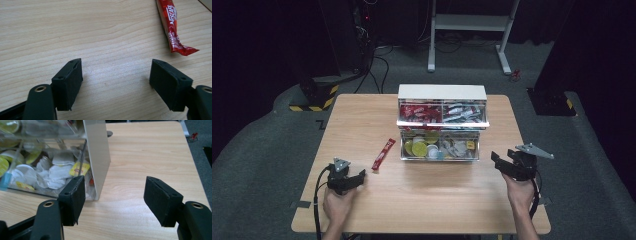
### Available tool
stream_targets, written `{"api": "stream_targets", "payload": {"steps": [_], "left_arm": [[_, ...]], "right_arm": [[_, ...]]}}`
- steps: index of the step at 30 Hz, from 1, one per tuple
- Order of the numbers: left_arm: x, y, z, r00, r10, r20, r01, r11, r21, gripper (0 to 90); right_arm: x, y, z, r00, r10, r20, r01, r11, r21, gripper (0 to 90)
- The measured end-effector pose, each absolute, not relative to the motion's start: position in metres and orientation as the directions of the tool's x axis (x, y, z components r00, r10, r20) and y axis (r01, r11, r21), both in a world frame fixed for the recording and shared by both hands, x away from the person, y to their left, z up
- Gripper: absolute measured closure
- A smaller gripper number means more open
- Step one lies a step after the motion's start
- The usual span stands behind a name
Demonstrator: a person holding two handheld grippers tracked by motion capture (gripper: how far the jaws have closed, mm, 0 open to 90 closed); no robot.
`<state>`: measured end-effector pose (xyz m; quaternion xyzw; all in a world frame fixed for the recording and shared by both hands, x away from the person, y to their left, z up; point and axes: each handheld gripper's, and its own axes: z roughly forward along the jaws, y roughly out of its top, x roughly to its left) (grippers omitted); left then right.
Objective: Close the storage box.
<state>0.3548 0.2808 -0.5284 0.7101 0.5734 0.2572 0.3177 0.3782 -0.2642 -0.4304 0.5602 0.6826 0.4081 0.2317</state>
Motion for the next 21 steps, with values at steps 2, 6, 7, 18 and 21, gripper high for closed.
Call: {"api": "stream_targets", "payload": {"steps": [2,6,7,18,21], "left_arm": [[0.355,0.281,-0.528,0.21,0.978,0.001,0.651,-0.141,0.746,27.0],[0.355,0.281,-0.528,0.21,0.978,0.001,0.651,-0.141,0.746,27.0],[0.355,0.281,-0.528,0.21,0.978,0.001,0.651,-0.141,0.746,26.9],[0.355,0.281,-0.528,0.21,0.978,0.001,0.651,-0.14,0.746,27.0],[0.355,0.281,-0.528,0.21,0.978,0.001,0.651,-0.141,0.746,27.0]], "right_arm": [[0.378,-0.264,-0.435,-0.259,0.955,0.143,0.583,0.037,0.811,33.8],[0.378,-0.264,-0.444,-0.253,0.957,0.142,0.592,0.037,0.805,34.0],[0.379,-0.265,-0.447,-0.252,0.957,0.143,0.592,0.036,0.805,34.0],[0.386,-0.261,-0.469,-0.237,0.962,0.138,0.618,0.04,0.785,34.4],[0.389,-0.259,-0.473,-0.23,0.963,0.139,0.63,0.039,0.776,34.4]]}}
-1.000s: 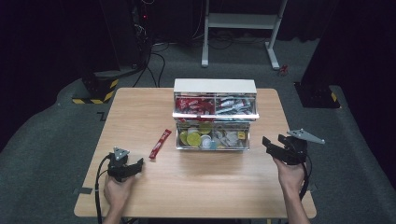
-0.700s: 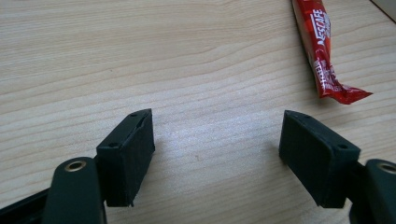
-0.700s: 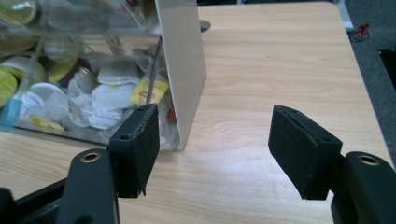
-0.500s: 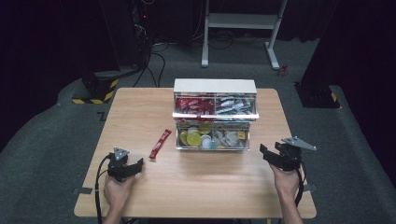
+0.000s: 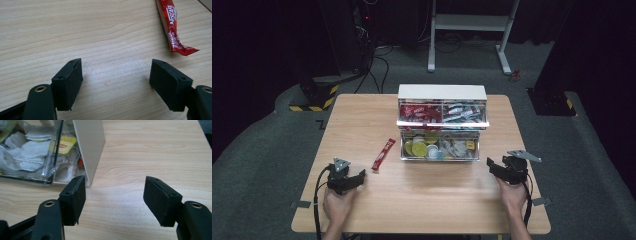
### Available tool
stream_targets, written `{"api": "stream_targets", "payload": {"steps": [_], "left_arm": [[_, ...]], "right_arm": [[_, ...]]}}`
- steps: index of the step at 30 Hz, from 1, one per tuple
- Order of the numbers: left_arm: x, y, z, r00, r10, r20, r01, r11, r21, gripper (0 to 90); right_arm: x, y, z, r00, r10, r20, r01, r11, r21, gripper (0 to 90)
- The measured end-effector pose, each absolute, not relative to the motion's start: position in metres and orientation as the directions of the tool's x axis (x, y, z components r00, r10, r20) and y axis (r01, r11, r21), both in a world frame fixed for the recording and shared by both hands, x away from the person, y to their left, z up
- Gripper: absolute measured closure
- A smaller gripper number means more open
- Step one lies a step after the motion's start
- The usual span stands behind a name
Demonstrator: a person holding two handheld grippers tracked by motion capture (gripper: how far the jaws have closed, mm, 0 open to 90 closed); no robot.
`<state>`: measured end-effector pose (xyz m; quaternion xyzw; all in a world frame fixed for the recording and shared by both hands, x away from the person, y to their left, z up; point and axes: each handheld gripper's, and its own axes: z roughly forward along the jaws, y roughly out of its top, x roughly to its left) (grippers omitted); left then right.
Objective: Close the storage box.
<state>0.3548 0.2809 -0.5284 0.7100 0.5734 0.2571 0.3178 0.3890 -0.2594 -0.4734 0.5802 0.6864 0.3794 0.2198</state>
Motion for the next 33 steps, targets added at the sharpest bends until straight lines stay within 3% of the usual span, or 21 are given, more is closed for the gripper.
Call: {"api": "stream_targets", "payload": {"steps": [33], "left_arm": [[0.355,0.281,-0.528,0.21,0.978,0.0,0.651,-0.14,0.746,26.9]], "right_arm": [[0.411,-0.255,-0.515,-0.178,0.981,0.075,0.689,0.07,0.722,31.2]]}}
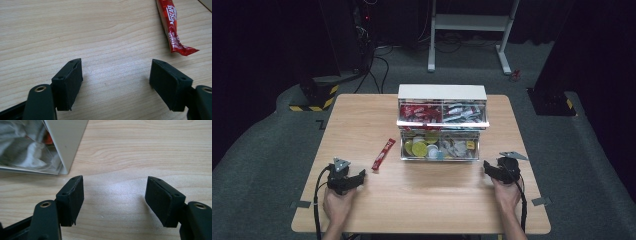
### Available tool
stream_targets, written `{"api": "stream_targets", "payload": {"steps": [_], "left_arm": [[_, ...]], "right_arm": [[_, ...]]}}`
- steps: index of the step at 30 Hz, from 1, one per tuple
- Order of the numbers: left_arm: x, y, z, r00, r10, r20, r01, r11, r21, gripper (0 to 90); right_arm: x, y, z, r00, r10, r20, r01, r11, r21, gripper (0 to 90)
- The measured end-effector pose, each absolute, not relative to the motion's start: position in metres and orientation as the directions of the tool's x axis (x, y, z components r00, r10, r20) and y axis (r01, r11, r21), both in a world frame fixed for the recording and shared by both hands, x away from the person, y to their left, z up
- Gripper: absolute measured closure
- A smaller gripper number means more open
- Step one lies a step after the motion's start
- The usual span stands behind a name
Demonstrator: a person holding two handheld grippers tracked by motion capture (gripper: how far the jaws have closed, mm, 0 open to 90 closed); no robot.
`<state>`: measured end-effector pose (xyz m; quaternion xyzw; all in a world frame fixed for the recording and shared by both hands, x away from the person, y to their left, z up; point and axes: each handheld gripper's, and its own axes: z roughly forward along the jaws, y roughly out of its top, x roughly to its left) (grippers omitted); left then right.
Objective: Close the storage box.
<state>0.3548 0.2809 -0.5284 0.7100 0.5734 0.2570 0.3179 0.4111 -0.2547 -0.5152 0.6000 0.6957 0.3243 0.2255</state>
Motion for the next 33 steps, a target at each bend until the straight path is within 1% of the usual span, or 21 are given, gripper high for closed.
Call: {"api": "stream_targets", "payload": {"steps": [7,13,16,20,33], "left_arm": [[0.3548,0.2809,-0.5284,0.21,0.978,0.001,0.651,-0.14,0.746,26.9],[0.3548,0.2808,-0.5284,0.21,0.978,0.001,0.651,-0.141,0.746,27.0],[0.3548,0.2808,-0.5284,0.21,0.978,0.001,0.651,-0.141,0.746,27.0],[0.3548,0.2808,-0.5284,0.21,0.978,0.002,0.65,-0.141,0.746,27.0],[0.3547,0.2808,-0.5285,0.21,0.978,0.001,0.651,-0.141,0.746,27.0]], "right_arm": [[0.4112,-0.2535,-0.5199,-0.17,0.983,0.063,0.689,0.073,0.721,30.1],[0.4111,-0.2484,-0.5227,-0.178,0.984,-0.012,0.677,0.131,0.724,28.0],[0.4117,-0.2492,-0.5228,-0.175,0.984,-0.013,0.679,0.131,0.722,25.4],[0.4117,-0.2499,-0.5228,-0.174,0.985,-0.016,0.68,0.132,0.721,24.4],[0.4106,-0.2489,-0.523,-0.161,0.987,-0.015,0.682,0.122,0.721,24.0]]}}
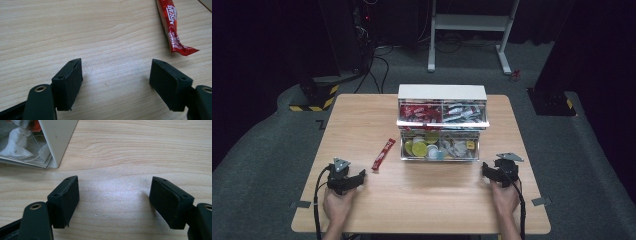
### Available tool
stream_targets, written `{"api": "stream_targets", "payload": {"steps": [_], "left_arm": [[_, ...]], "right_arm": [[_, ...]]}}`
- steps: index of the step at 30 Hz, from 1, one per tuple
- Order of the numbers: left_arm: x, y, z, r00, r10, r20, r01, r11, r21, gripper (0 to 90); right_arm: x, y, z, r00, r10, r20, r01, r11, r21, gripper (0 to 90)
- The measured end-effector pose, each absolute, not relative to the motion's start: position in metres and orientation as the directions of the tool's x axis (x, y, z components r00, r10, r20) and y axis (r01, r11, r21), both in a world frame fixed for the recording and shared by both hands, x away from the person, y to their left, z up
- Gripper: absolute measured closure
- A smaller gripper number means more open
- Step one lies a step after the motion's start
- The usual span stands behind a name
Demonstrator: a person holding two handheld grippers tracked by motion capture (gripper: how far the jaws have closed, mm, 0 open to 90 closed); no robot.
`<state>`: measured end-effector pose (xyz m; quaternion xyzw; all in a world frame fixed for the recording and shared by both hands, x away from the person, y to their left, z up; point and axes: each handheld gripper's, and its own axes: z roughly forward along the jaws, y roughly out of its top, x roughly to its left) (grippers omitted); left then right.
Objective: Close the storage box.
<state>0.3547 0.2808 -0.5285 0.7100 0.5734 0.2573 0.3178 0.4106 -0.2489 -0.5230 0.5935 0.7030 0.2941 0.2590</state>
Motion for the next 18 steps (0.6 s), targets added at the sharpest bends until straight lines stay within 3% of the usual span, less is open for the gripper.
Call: {"api": "stream_targets", "payload": {"steps": [18], "left_arm": [[0.3547,0.2808,-0.5284,0.21,0.978,0.001,0.651,-0.141,0.746,27.0]], "right_arm": [[0.4107,-0.2493,-0.523,-0.164,0.986,-0.016,0.681,0.125,0.721,24.0]]}}
